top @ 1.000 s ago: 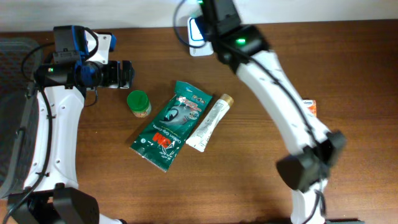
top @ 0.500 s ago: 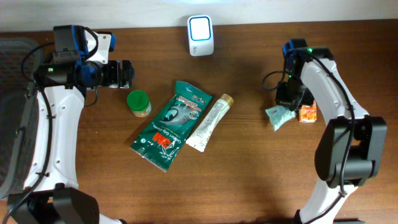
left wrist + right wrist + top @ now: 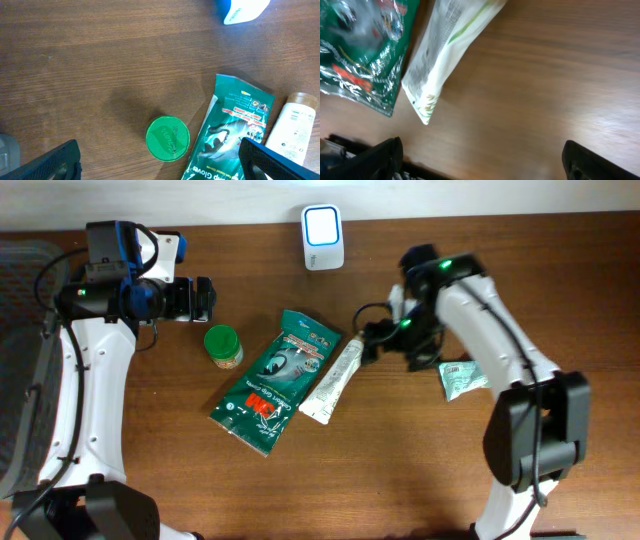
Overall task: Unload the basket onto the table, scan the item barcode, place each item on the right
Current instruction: 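Grasp the white tube with the right gripper and lift it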
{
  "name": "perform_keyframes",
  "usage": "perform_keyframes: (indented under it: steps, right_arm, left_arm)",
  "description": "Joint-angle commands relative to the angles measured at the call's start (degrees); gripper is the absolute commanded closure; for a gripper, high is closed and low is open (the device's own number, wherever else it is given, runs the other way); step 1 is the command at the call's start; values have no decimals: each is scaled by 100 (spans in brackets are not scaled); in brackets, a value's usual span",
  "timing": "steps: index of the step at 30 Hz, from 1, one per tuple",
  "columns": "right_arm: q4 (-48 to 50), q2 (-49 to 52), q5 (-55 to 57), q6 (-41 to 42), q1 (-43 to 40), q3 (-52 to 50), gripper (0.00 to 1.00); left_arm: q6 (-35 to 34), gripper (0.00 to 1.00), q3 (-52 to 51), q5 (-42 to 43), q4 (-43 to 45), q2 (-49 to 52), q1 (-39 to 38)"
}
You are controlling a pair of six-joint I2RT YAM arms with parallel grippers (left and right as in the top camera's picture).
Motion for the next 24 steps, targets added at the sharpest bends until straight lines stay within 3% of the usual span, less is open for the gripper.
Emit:
perform_keyframes:
  steps: [1,2,4,8,9,11,12,16,21,24]
  right_arm:
    - [601,7,-85,1888,494,-728,5]
    - [1117,7,-131,2356,654,-1023,16]
    - [2107,7,-186,2859,960,-1373,28]
    - [2966,7,514,3515,1300,-1718,43]
    - [2997,7,584,3512,1322,-1746,54]
    - [2975,7,699,3464,1305,-1746,68]
    - [2966,7,695,3338,1261,-1746,85]
    - [3097,4,243,2181,892,-1703,96]
    - [2590,4,-789,-1058,-254,-1325,96]
    - [2334,4,-765,-1834,-855,-1327,96]
  left_arm:
    - [94,1,26,20,7,-39,31]
    - [92,1,26,20,7,-39,31]
    - [92,1,26,22,7,-39,31]
    - [92,1,26,20,7,-39,31]
    - [92,1,26,20,7,-39,31]
    - [94,1,26,20,7,-39,31]
    - [92,1,26,20,7,-39,31]
    - [92,1,26,20,7,-39,31]
    - [92,1,26,20,7,-39,31]
    - [92,1,26,20,7,-39,31]
